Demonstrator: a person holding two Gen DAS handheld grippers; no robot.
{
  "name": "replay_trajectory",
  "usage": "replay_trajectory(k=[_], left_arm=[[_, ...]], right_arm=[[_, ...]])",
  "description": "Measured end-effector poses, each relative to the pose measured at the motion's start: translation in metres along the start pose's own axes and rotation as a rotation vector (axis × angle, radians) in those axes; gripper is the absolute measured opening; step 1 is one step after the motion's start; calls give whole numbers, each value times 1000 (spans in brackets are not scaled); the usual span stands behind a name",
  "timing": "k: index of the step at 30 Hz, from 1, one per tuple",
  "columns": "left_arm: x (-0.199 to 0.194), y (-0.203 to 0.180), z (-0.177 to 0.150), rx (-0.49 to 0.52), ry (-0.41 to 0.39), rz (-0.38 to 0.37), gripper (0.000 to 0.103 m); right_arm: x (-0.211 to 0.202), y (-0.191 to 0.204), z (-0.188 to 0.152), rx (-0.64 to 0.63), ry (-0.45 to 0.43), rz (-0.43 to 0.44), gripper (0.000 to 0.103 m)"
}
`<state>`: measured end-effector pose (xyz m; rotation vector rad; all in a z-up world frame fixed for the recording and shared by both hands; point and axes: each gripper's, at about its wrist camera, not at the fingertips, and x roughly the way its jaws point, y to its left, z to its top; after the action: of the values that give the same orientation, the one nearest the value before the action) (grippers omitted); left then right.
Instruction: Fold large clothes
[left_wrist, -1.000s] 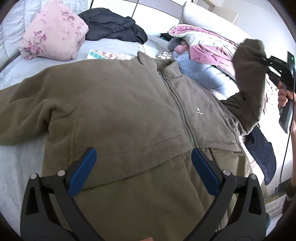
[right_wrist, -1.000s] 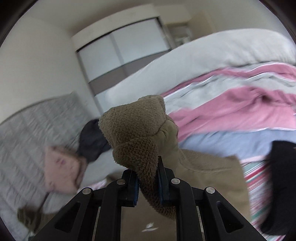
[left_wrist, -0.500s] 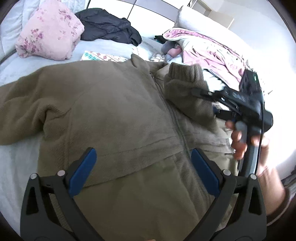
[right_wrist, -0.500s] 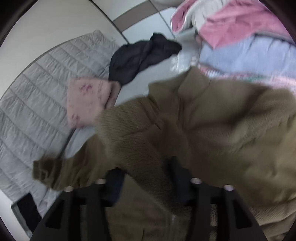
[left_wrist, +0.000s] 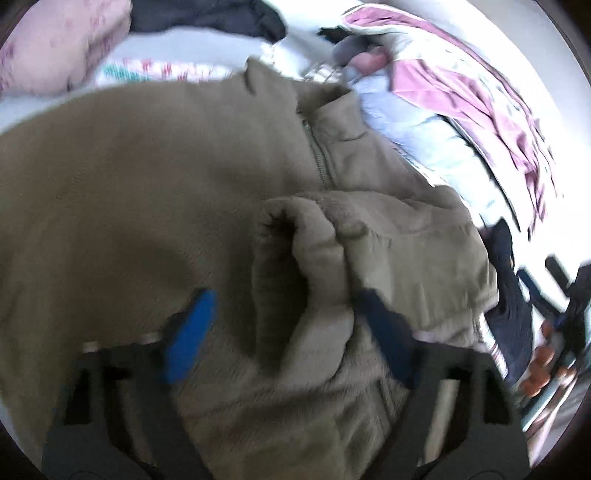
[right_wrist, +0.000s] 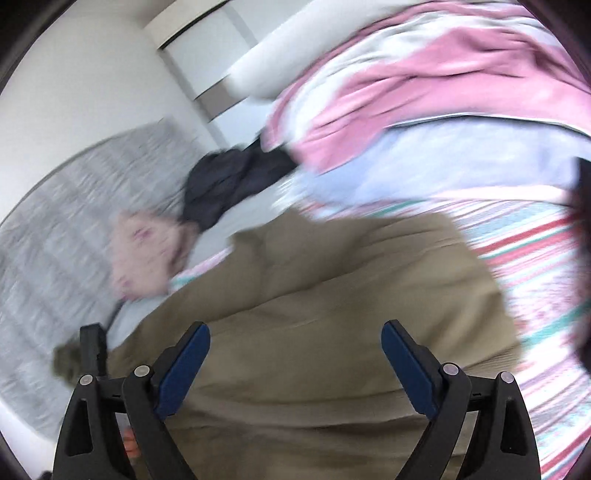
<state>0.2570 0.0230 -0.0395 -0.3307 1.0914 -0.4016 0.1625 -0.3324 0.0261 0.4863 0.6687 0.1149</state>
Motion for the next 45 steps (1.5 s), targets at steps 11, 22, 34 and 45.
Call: replay_trajectory(k=[11, 22, 34, 45], left_arm=[[-18, -19, 19, 125, -212, 254, 19], [-20, 7, 3, 98, -154, 348, 80], [-163, 78, -40, -22, -318, 533, 90], [-299, 208, -72, -176, -459, 935, 90]], right_arm=[[21, -100, 7, 170, 11, -108, 70], [45, -80, -3, 6, 81, -294, 52], [6, -14, 6, -35, 45, -176, 83], [4, 12, -5, -76, 67, -142, 83]])
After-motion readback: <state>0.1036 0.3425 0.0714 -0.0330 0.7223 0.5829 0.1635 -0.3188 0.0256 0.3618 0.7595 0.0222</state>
